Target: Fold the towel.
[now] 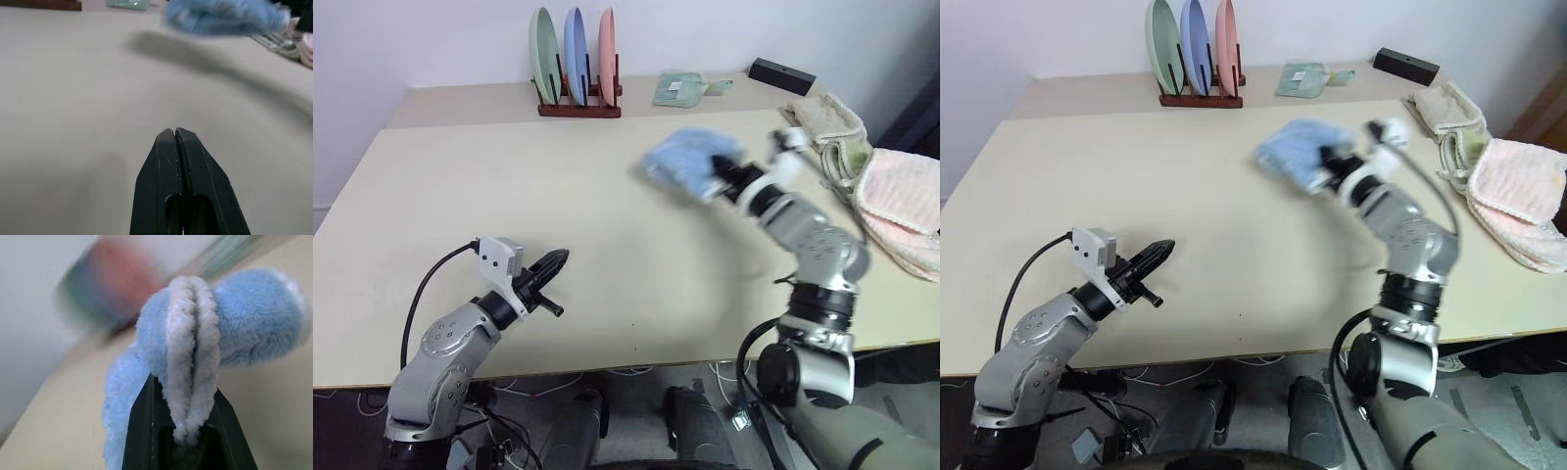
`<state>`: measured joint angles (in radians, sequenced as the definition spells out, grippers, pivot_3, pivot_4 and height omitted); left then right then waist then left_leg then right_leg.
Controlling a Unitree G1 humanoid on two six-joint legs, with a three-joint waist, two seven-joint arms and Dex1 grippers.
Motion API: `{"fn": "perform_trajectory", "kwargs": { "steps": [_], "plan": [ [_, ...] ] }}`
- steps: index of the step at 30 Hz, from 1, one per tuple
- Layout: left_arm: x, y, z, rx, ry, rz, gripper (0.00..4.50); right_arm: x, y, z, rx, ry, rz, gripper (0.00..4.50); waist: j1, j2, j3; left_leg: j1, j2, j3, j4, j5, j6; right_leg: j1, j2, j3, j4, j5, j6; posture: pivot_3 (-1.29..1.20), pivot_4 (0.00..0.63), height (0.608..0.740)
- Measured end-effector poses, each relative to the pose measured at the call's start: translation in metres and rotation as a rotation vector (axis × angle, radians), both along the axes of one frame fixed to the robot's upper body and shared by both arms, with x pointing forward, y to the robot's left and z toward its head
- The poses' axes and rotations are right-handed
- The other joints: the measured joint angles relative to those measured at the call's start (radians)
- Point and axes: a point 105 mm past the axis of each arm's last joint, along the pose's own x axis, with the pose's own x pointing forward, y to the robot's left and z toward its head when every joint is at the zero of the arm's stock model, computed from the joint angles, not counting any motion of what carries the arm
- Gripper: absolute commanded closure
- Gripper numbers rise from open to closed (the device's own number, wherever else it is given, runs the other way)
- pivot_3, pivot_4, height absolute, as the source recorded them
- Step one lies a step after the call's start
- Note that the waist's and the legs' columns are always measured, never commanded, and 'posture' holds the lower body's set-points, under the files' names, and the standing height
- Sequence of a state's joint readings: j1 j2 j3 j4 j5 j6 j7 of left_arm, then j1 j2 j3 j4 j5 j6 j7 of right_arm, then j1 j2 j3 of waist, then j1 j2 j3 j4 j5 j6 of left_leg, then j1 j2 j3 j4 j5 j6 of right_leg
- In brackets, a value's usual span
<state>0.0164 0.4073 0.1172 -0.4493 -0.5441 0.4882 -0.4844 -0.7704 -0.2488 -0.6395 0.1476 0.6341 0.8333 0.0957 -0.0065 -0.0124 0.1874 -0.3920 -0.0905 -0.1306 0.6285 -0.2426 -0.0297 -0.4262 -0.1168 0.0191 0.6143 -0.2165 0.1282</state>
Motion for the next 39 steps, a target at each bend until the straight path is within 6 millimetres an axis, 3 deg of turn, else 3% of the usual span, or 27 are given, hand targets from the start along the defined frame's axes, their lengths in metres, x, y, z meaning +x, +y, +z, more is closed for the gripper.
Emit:
{"fn": "perform_trajectory", "kwargs": {
  "steps": [3,5,7,10,11,14,20,25,28,30,33,36,39],
  "plan": [
    [0.004,-0.011,-0.002,-0.011,0.004,-0.032,4.50,-0.009,-0.055,-0.018,0.080,0.079,-0.210,4.46,-0.010,0.000,0.000,0.000,0.001,0.002,0.000,0.000,0.000,0.000,0.000,0.000,0.000,0.000,0.000,0.00,0.150,0.740],
    [0.005,-0.017,0.001,-0.012,-0.006,-0.058,4.50,-0.017,-0.075,-0.040,0.117,0.161,-0.295,4.46,-0.015,0.001,0.000,0.001,0.001,0.003,-0.001,0.000,0.000,0.000,0.001,0.001,0.001,0.000,0.000,0.00,0.150,0.740],
    [0.007,-0.021,0.003,-0.015,-0.016,-0.069,4.50,-0.028,-0.087,-0.066,0.144,0.259,-0.365,4.46,-0.015,0.002,-0.001,0.001,0.002,0.004,-0.001,0.000,0.000,-0.001,0.001,0.001,0.001,0.000,0.000,0.00,0.150,0.740],
    [0.009,-0.019,-0.002,-0.007,0.000,-0.062,4.50,-0.040,-0.088,-0.096,0.150,0.379,-0.380,4.46,-0.013,0.004,0.000,0.001,0.002,0.004,0.000,0.000,0.001,0.000,0.000,0.002,0.001,0.000,0.000,0.00,0.150,0.740],
    [0.010,-0.019,-0.003,-0.004,0.005,-0.061,4.50,-0.042,-0.086,-0.098,0.154,0.385,-0.375,4.16,-0.013,0.004,0.000,0.001,0.002,0.004,0.001,0.000,0.001,0.000,0.000,0.002,0.001,0.000,0.000,0.00,0.150,0.740],
    [0.010,-0.022,-0.005,-0.001,0.012,-0.078,4.50,-0.043,-0.082,-0.091,0.151,0.365,-0.362,3.05,-0.011,0.004,0.000,0.001,0.002,0.004,0.001,0.000,0.001,0.000,0.000,0.002,0.001,0.000,0.000,0.00,0.150,0.740],
    [0.013,-0.024,-0.005,0.004,0.008,-0.091,4.50,-0.044,-0.085,-0.083,0.122,0.339,-0.381,0.06,-0.008,0.004,0.000,0.001,0.002,0.004,0.001,0.000,0.001,0.000,0.000,0.002,0.001,0.000,0.000,0.00,0.150,0.740],
    [0.024,-0.019,-0.005,0.010,-0.017,-0.035,4.50,-0.052,-0.115,-0.052,0.007,0.243,-0.501,0.06,-0.005,0.005,0.000,0.001,0.001,0.004,0.001,0.000,0.001,0.000,0.000,0.002,0.000,0.000,0.000,0.00,0.150,0.740],
    [0.040,-0.004,-0.006,0.049,-0.048,0.077,4.50,-0.056,-0.123,-0.018,-0.256,0.143,-0.540,0.06,-0.008,0.005,0.000,0.001,0.001,0.005,0.001,0.000,0.001,0.000,0.000,0.002,0.000,0.000,0.000,0.00,0.150,0.740],
    [0.049,0.008,-0.005,0.087,-0.079,0.158,4.50,-0.055,-0.114,-0.002,-0.512,0.083,-0.497,0.06,-0.013,0.005,0.000,0.001,0.000,0.006,0.001,0.000,0.001,0.000,0.001,0.002,0.000,0.000,0.001,0.00,0.150,0.740],
    [0.053,0.028,-0.005,0.132,-0.111,0.260,4.50,-0.044,-0.059,0.004,-0.779,-0.045,-0.246,0.06,-0.025,0.005,0.000,0.002,0.002,0.006,0.000,-0.001,0.002,0.000,0.002,0.002,0.000,0.000,0.001,0.00,0.150,0.740],
    [0.047,0.037,-0.008,0.141,-0.118,0.295,4.50,-0.043,0.011,-0.016,-0.907,-0.143,0.106,0.06,-0.024,0.005,0.000,0.001,0.002,0.005,0.001,-0.001,0.002,0.000,0.001,0.002,0.000,0.000,0.001,0.00,0.150,0.740],
    [0.040,0.043,-0.018,0.152,-0.088,0.319,4.50,-0.050,0.043,-0.035,-0.940,-0.172,0.315,0.06,-0.007,0.004,0.001,0.000,0.002,0.005,0.002,-0.001,0.002,0.000,0.000,0.002,0.000,0.000,0.001,0.00,0.150,0.740]
  ]
}}
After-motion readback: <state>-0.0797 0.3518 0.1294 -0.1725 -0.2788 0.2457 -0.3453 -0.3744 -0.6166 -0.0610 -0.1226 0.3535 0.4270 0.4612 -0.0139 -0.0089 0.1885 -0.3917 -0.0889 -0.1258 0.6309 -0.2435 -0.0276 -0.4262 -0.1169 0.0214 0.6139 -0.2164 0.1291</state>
